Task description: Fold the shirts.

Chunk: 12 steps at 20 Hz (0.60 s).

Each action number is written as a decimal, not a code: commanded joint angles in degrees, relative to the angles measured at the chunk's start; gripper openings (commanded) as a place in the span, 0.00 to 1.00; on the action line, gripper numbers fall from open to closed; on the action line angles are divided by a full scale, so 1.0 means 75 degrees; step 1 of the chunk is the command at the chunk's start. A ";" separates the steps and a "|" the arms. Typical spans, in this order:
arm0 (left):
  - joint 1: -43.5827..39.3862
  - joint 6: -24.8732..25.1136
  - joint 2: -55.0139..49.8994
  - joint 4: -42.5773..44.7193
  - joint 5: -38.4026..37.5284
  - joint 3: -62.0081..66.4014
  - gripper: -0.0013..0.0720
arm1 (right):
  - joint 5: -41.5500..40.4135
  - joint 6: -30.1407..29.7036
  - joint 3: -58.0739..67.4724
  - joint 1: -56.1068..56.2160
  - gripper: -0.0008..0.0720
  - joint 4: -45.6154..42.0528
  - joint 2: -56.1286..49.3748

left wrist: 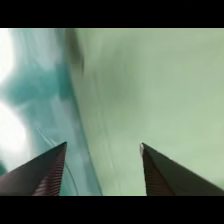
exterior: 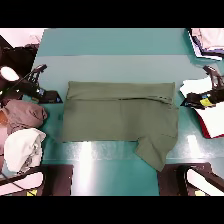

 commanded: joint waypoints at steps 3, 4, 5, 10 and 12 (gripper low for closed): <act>0.0259 -0.0073 0.1443 -0.0527 -0.0597 -0.2801 0.74 | -0.0052 -0.0562 -0.1078 -0.0560 0.40 0.1169 0.1172; 0.0259 -0.0184 0.1603 -0.0388 -0.0428 -0.3246 0.74 | -0.0047 -0.0562 -0.1157 -0.0560 0.40 0.1169 0.1221; 0.0259 -0.0204 0.1719 -0.0309 -0.0262 -0.3590 0.74 | -0.0032 -0.0562 -0.1183 -0.0560 0.40 0.1172 0.1224; 0.0157 -0.0245 0.1839 -0.0262 -0.0227 -0.3917 0.74 | -0.0012 -0.0562 -0.1180 -0.0560 0.40 0.1177 0.1224; 0.0006 -0.0248 0.1839 -0.0248 -0.0254 -0.3934 0.74 | -0.0012 -0.0562 -0.1180 -0.0560 0.40 0.1174 0.1224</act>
